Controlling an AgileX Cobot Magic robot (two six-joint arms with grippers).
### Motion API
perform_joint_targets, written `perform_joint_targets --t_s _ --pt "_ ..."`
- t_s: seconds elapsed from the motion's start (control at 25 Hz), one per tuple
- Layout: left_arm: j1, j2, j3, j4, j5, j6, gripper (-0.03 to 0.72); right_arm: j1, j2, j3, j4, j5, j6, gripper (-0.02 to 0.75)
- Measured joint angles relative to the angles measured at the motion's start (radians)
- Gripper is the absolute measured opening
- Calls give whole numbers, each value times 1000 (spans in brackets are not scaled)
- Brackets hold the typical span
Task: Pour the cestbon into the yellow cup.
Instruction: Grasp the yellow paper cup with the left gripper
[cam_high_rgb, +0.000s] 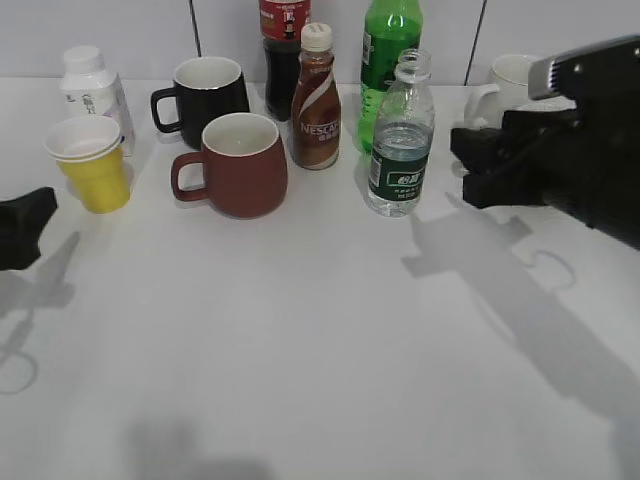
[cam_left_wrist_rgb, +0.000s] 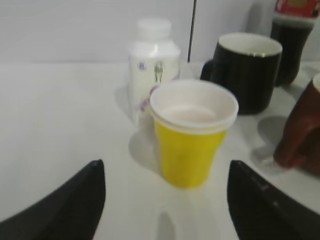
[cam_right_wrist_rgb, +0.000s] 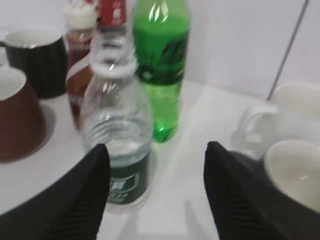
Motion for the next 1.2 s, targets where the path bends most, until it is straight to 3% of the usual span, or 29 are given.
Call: perform_joint_targets --t_s 0.2,0.4,1.2 --pt "0 207 3 26 -220 8 579 0 33 0 -36 -6 34 448" --pt "0 411 -52 87 -249 16 579 0 36 0 -62 -18 38 448" --pt "0 537 -306 97 -256 74 597 0 37 0 -70 -25 41 448"
